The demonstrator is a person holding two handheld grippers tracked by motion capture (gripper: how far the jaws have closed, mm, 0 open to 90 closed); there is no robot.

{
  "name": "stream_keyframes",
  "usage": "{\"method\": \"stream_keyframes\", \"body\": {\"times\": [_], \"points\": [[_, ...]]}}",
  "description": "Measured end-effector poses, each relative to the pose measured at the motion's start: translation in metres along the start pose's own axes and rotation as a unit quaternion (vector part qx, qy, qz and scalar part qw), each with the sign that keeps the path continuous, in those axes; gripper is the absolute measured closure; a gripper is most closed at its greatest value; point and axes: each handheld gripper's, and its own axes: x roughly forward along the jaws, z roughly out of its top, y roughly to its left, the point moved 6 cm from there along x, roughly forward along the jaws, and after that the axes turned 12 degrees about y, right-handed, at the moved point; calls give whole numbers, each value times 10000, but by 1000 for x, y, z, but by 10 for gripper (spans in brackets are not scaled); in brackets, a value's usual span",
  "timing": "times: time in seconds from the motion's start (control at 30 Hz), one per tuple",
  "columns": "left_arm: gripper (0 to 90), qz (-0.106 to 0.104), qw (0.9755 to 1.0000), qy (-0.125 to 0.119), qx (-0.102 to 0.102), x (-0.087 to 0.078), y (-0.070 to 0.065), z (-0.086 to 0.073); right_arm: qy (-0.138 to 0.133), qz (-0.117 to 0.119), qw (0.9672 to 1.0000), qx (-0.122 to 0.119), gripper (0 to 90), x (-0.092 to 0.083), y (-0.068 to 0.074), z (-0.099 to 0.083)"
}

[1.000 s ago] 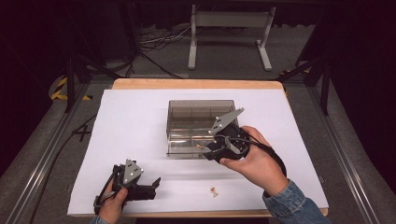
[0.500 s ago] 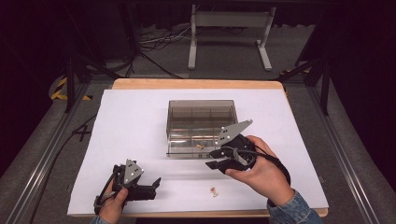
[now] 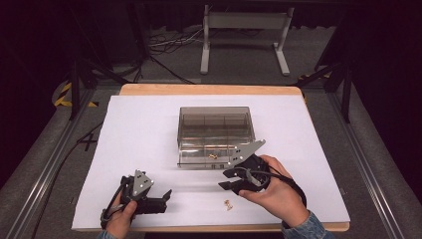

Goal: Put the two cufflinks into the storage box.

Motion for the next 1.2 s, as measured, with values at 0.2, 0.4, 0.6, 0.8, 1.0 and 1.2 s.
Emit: {"method": "stream_keyframes", "body": {"times": [0.2, 0.4, 0.6, 0.8, 1.0, 1.2], "points": [[1, -1, 10000, 18, 1, 0, 0, 0, 55, 23, 10000, 57, 596, 13, 1, -7], [1, 12, 10000, 9, -8, 0, 0, 0, 145, 99, 9996, 207, 599, 26, 0, -16], [1, 14, 10000, 7, 5, 1, 0, 0, 282, 118, 9993, 217, 585, 38, 1, -21], [1, 17, 10000, 10, -10, 0, 0, 0, 520, 121, 9982, 286, 584, 49, 4, -25], [1, 10, 10000, 6, -4, 1, -1, 0, 742, 143, 9964, 384, 601, 62, 6, -31], [1, 8, 10000, 0, -5, 1, -1, 0, 873, 189, 9950, 442, 629, 68, 5, -35]]}}
